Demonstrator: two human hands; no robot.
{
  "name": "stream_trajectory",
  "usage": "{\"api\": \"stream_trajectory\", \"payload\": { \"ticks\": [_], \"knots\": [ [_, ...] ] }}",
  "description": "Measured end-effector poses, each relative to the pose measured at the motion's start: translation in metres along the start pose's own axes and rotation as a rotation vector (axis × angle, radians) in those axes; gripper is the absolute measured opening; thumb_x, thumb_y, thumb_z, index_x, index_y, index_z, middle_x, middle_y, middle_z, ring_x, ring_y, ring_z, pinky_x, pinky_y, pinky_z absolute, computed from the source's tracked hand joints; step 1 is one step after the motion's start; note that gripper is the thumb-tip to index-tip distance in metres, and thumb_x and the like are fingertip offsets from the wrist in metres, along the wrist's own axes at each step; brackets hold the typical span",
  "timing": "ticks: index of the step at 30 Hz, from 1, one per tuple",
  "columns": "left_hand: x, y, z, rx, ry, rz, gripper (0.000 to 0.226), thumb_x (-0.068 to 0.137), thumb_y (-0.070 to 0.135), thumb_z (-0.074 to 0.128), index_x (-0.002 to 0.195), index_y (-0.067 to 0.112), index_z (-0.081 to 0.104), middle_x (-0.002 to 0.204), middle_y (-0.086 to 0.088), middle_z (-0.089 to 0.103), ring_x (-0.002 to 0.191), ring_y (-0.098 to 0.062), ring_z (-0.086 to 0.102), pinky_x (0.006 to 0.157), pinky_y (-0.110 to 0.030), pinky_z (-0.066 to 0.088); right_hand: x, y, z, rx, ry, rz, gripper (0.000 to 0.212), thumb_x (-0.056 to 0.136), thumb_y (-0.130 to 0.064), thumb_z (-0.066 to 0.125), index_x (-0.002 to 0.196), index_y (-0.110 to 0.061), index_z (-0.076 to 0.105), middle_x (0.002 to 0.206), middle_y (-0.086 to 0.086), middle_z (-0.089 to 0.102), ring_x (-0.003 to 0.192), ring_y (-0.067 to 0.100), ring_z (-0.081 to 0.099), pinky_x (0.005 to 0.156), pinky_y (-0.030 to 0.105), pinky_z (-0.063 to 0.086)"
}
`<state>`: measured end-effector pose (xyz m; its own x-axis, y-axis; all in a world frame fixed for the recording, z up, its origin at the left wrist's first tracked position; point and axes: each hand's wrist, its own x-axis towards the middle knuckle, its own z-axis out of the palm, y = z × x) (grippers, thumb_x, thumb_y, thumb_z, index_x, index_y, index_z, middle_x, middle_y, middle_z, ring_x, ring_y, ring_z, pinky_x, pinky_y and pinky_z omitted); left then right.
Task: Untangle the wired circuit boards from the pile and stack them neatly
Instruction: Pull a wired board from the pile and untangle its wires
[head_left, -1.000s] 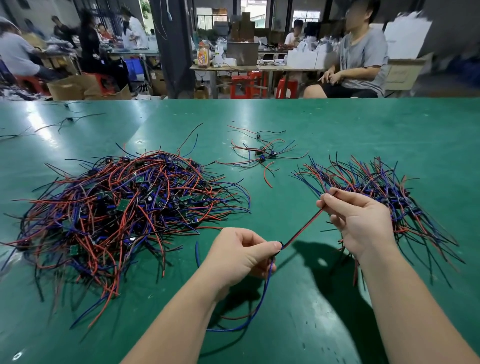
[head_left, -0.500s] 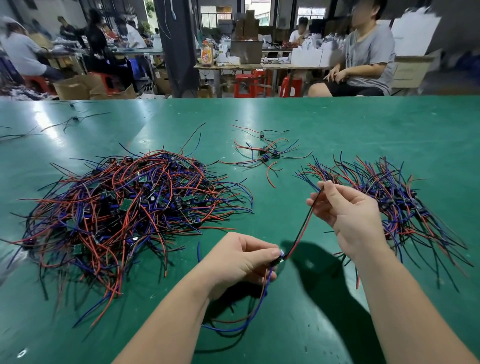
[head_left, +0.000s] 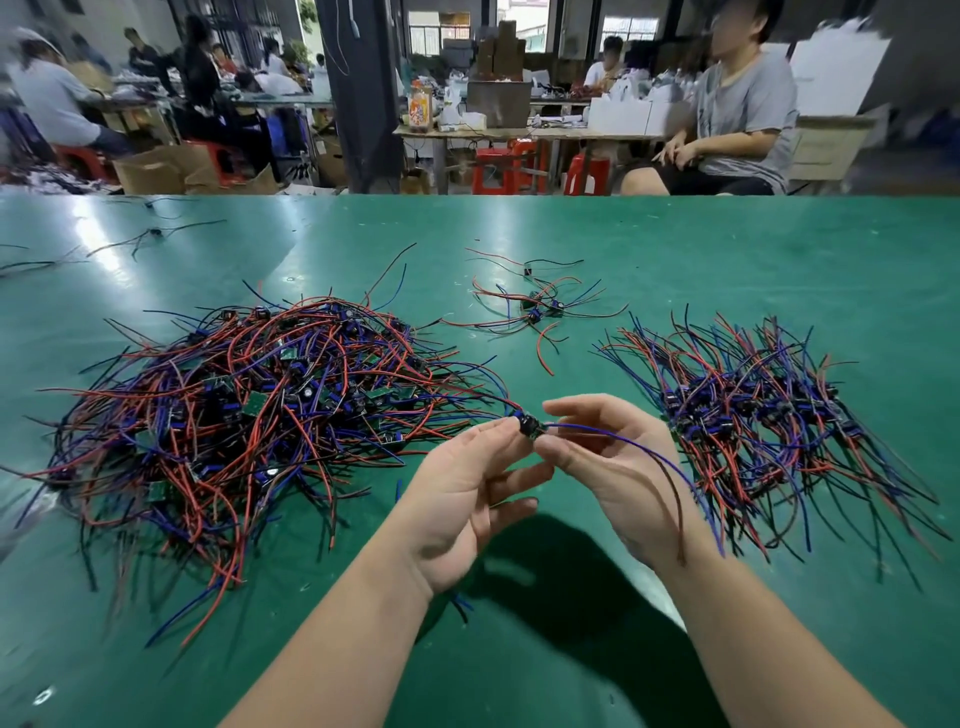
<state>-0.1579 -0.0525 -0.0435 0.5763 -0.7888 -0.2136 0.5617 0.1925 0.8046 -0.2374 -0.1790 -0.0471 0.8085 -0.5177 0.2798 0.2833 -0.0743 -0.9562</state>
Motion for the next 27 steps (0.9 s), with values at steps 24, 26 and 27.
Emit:
{"api": "stream_trajectory", "payload": {
  "ticks": [24, 26, 27],
  "knots": [
    [-0.004, -0.013, 0.006, 0.335, -0.022, 0.024, 0.025, 0.049, 0.031, 0.080, 0.064, 0.012, 0.076, 0.066, -0.009, 0.070, 0.053, -0.012, 0.065, 0.048, -0.017, 0.050, -0.003, -0.011, -0.018, 0.236, 0.003, 0.472, 0.004, 0.056, -0.012, 0.073, 0.057, -0.013, 0.070, 0.068, 0.005, 0.066, 0.048, 0.006, 0.052, 0.046, 0.012, 0.041],
    [-0.004, -0.014, 0.006, 0.337, -0.033, 0.015, 0.025, 0.050, 0.030, 0.079, 0.064, 0.011, 0.076, 0.067, -0.010, 0.070, 0.055, -0.013, 0.067, 0.048, -0.018, 0.050, 0.002, -0.013, -0.023, 0.348, 0.056, 0.465, 0.004, 0.061, -0.009, 0.070, 0.058, -0.012, 0.068, 0.067, 0.009, 0.068, 0.046, 0.006, 0.054, 0.042, 0.012, 0.041],
    [-0.005, -0.015, 0.007, 0.343, -0.045, 0.009, 0.025, 0.050, 0.030, 0.079, 0.065, 0.010, 0.075, 0.068, -0.011, 0.071, 0.055, -0.014, 0.067, 0.049, -0.018, 0.051, 0.005, -0.014, -0.027, 0.395, 0.103, 0.464, 0.007, 0.062, -0.008, 0.068, 0.057, -0.012, 0.068, 0.066, 0.010, 0.068, 0.045, 0.006, 0.055, 0.040, 0.012, 0.042]
  ]
}}
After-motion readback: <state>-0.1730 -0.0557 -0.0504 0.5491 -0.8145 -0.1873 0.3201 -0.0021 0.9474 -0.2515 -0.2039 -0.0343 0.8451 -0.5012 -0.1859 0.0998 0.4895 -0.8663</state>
